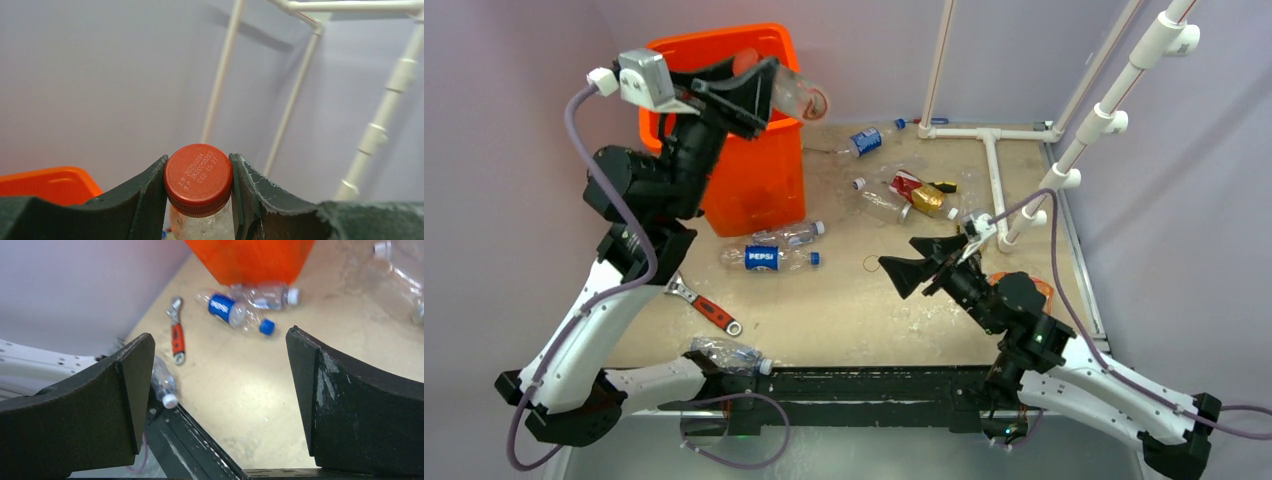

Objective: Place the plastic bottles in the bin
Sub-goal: Pick up the plastic bottle at the center of the board, then place the plastic bottle in the trash bin.

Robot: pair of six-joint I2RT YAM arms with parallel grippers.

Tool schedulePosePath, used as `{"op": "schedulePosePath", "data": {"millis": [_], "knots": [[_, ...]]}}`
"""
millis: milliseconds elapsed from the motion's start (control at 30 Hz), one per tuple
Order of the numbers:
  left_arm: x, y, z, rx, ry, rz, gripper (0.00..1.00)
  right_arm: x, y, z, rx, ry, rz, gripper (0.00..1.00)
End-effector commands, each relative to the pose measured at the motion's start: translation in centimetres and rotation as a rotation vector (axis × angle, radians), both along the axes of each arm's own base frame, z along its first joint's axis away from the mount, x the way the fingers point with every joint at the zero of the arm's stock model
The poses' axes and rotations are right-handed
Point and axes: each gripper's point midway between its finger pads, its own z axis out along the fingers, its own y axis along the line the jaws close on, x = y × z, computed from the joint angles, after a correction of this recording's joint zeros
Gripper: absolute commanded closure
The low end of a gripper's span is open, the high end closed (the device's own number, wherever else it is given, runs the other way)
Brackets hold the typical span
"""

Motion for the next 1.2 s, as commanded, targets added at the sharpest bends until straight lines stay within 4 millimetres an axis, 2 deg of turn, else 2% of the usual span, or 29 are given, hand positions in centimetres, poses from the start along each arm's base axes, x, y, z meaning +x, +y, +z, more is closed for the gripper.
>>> {"op": "schedulePosePath", "data": {"millis": [0, 133, 233, 300, 400, 467, 600, 633, 700, 767, 867, 933, 1033, 1100, 1167], "knots": [[4.8, 4.0, 0.2, 0.018, 0.073, 0.366, 1.0, 1.4, 0.7, -3.0, -0.075, 0.079, -0.049, 0.01], [7.4, 6.2, 0.4, 0.057, 0.105, 0.596, 1.0, 2.0, 1.0, -4.8, -0.117, 0.12, -0.07, 0.01], [10.2, 7.2, -0.9, 0.118, 0.166, 0.735, 1.0, 2.1, 0.9, -5.8, -0.131, 0.142, -0.082, 0.01], [12.7, 8.7, -2.0, 0.129, 0.217, 0.803, 1.0, 2.2, 0.7, -6.4, -0.14, 0.154, -0.092, 0.01], [16.2, 11.4, -3.9, 0.112, 0.278, 0.877, 1.0, 2.7, -0.2, -7.1, -0.168, 0.171, -0.15, 0.02], [18.2, 12.6, -6.3, 0.138, 0.34, 0.929, 1.0, 3.4, -1.4, -7.6, -0.182, 0.198, -0.23, 0.02], [20.8, 13.4, -10.7, 0.191, 0.419, 1.002, 1.0, 3.9, -3.0, -9.3, -0.223, 0.264, -0.324, 0.02], [21.0, 13.3, -11.3, 0.2, 0.429, 1.001, 0.95, 4.0, -3.1, -9.5, -0.228, 0.269, -0.332, 0.02], [21.1, 12.9, -12.1, 0.199, 0.444, 0.977, 0.64, 3.9, -2.6, -10.1, -0.246, 0.282, -0.313, 0.02], [20.6, 12.8, -11.9, 0.165, 0.442, 0.949, 0.35, 3.7, -2.0, -10.8, -0.281, 0.296, -0.285, 0.02], [18.9, 11.9, -9.9, 0.128, 0.413, 0.847, 0.09, 4.0, -1.1, -11.9, -0.362, 0.312, -0.259, 0.01], [16.9, 11.0, -8.0, 0.096, 0.378, 0.755, 0.02, 4.2, -0.4, -12.8, -0.419, 0.33, -0.248, 0.02], [13.8, 9.4, -6.5, 0.108, 0.341, 0.659, 0.01, 4.6, 0.6, -14.3, -0.484, 0.359, -0.228, 0.04], [11.9, 7.8, -6.7, 0.132, 0.353, 0.579, 0.01, 4.9, 1.3, -15.4, -0.517, 0.359, -0.212, 0.08], [10.0, 6.0, -7.8, 0.15, 0.361, 0.464, 0.01, 5.5, 2.0, -16.5, -0.55, 0.354, -0.212, 0.13]]}}
